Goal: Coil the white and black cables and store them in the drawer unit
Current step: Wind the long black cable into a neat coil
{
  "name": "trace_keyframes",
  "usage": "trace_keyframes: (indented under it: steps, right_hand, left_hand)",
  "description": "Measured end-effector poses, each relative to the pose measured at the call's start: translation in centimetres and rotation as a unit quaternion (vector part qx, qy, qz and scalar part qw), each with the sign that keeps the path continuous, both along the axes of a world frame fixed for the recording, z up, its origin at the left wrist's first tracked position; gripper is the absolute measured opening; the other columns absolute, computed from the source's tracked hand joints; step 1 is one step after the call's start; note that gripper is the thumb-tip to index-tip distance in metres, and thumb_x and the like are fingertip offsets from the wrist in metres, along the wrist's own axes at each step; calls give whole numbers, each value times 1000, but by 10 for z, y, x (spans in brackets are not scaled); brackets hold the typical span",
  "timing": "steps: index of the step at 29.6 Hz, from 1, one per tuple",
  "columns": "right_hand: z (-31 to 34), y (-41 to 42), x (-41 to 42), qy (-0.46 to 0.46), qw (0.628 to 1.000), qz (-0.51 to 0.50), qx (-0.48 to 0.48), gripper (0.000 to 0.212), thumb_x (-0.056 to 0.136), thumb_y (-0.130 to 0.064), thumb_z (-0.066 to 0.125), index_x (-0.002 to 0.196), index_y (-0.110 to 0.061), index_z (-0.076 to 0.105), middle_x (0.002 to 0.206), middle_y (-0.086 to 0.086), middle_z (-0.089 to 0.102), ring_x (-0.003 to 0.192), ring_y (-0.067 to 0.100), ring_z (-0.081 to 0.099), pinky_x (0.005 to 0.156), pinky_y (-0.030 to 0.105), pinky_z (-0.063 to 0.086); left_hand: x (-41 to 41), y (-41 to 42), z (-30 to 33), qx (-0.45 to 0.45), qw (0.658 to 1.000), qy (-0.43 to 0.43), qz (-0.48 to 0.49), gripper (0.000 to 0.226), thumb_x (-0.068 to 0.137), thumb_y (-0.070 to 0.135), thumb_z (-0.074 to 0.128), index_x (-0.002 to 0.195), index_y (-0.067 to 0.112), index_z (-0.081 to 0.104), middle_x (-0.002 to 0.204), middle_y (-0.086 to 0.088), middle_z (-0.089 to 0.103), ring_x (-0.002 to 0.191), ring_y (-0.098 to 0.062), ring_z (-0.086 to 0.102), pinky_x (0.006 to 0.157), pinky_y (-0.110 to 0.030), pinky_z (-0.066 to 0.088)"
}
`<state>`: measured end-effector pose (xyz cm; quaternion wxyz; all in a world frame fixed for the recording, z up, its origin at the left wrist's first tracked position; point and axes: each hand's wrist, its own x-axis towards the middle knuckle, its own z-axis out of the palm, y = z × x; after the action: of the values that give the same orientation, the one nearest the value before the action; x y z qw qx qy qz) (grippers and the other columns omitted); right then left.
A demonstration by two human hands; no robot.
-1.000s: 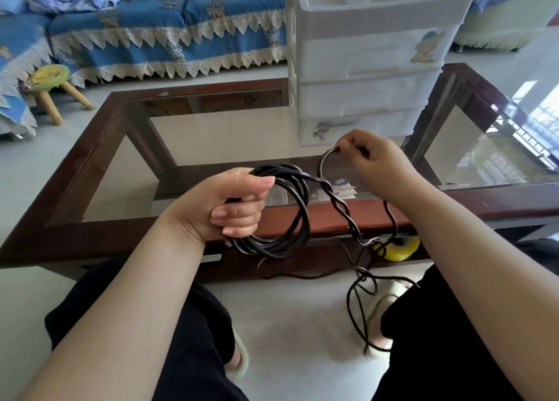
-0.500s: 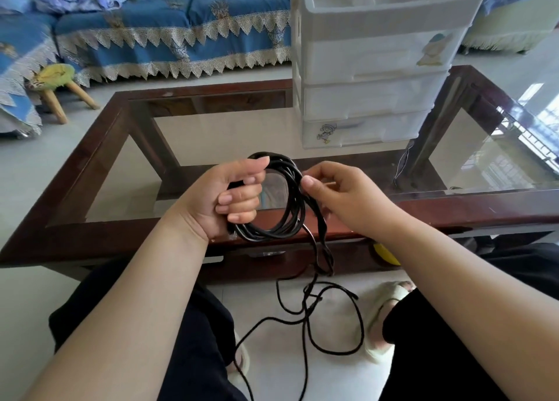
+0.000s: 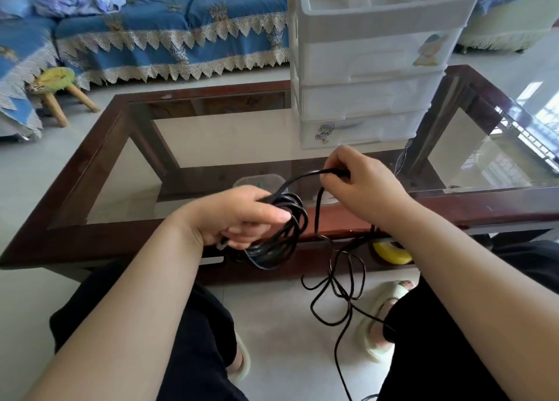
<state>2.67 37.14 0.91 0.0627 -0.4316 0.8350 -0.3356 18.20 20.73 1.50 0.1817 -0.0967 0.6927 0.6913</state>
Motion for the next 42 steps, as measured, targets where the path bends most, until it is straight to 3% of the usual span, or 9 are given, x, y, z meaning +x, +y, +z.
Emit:
trace_keyframes:
  steps: [4,7,10,18,25,31,37,40,42]
  right_hand:
    - [-7,1,7,162,980,-96,68,45,86,-57,49,93,-13,50,98,3,52,98,26,48,84,37,36]
    - [3,3,11,225,957,-124,131,52,85,-60,48,99,-10,46,92,7,55,89,30,55,70,36,43]
    - [8,7,20,174,962,-95,189,45,88,-54,46,99,-10,43,71,3,57,69,29,58,53,31,42]
    - [11,10,23,-93,937,216,257,15,80,-7,55,91,-17,58,79,-9,68,77,9,66,72,23,51]
    - [35,25,-13,-223,956,175,76,33,93,1,45,98,-23,68,70,-14,63,56,-3,47,61,17,40]
    - [3,14,-37,-73,981,10,179,14,92,-19,42,93,-21,57,83,-2,59,70,14,52,60,28,39]
    - [-20,21,-24,-66,906,123,401,15,91,-22,44,93,-25,59,94,-7,51,95,17,49,77,22,41]
    - [-39,13,-1,104,954,85,267,26,92,-22,44,112,-27,60,122,2,48,118,25,44,99,37,35]
    - [-34,3,10,-26,997,55,38,28,96,-21,44,120,-22,57,121,0,58,115,18,53,101,35,40]
  left_hand:
    - [-1,6,0,38,999,20,6,42,88,15,48,47,20,50,32,8,30,26,-5,20,34,-18,20]
    - [-1,-3,0,92,994,22,49,31,83,21,56,55,17,44,33,7,30,27,-4,20,34,-17,21]
    - [-2,-4,-4,101,995,19,16,32,84,21,54,53,19,45,33,8,30,27,-4,21,34,-17,22]
    - [4,-15,-1,182,982,51,-25,29,85,18,59,58,17,50,33,10,35,26,-2,26,32,-18,21]
    - [9,-39,2,450,886,112,7,32,100,18,40,77,2,56,43,0,38,35,-12,35,41,-24,34]
    - [11,-38,2,349,918,149,118,40,90,44,58,64,15,49,31,9,40,26,-6,22,31,-17,28]
    - [15,-41,1,412,894,159,79,51,88,57,50,68,11,51,34,5,42,29,-7,28,34,-19,31]
    - [13,-30,0,329,928,140,107,51,82,62,54,63,15,50,32,9,44,23,-4,27,31,-16,29]
    - [12,-23,0,300,938,125,123,52,81,63,52,61,16,49,31,10,41,23,-1,32,31,-16,28]
